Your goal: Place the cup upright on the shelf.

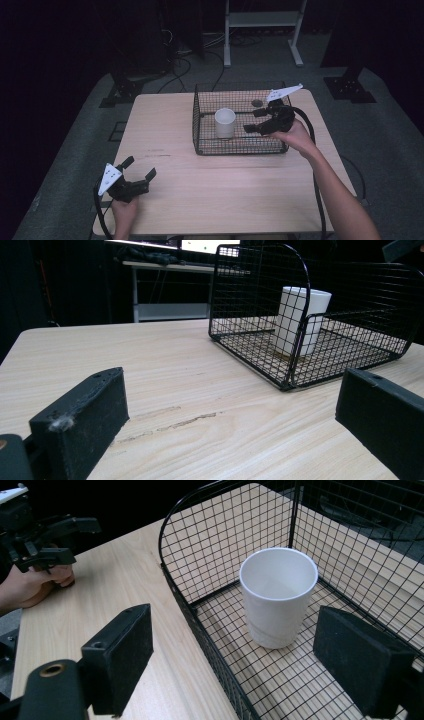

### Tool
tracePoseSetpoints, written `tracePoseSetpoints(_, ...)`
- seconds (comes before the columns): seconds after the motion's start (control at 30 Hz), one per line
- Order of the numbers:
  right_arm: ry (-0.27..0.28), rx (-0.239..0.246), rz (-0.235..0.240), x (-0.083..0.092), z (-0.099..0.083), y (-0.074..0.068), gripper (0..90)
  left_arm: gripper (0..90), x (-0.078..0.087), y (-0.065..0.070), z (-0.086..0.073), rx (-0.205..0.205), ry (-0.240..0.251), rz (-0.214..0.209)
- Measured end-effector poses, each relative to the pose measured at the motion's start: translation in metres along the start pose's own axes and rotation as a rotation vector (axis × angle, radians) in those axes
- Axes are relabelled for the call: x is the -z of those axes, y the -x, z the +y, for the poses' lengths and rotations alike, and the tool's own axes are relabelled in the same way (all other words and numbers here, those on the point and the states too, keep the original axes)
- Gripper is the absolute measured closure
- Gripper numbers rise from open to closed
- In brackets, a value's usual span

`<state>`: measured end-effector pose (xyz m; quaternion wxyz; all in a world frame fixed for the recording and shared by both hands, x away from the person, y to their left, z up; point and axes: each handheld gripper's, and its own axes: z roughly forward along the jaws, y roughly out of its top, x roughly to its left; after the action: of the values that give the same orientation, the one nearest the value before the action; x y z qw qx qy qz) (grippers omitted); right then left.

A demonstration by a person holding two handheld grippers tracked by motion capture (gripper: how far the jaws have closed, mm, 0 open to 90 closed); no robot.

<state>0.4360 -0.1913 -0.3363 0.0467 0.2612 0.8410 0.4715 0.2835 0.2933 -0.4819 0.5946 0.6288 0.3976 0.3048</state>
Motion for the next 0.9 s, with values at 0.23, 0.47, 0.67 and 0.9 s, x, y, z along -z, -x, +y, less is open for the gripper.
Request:
tracePoseSetpoints(0.23, -0.003, 0.005, 0.002, 0.004, -0.011, -0.004, 15.2, 0.0, 0.0, 0.0, 0.0, -0.001, -0.001, 0.002)
tracePoseSetpoints(0.47, 0.004, 0.012, 0.003, 0.012, -0.021, -0.009, 15.2, 0.0, 0.0, 0.0, 0.0, -0.002, -0.001, 0.001)
tracePoseSetpoints(0.67, 0.008, 0.017, 0.008, 0.016, -0.031, -0.013, 15.2, 0.0, 0.0, 0.0, 0.0, -0.001, -0.001, 0.003)
tracePoseSetpoints(0.9, 0.011, 0.017, 0.015, 0.021, -0.04, -0.017, 15.2, 0.0, 0.0, 0.0, 0.0, -0.002, -0.002, 0.001)
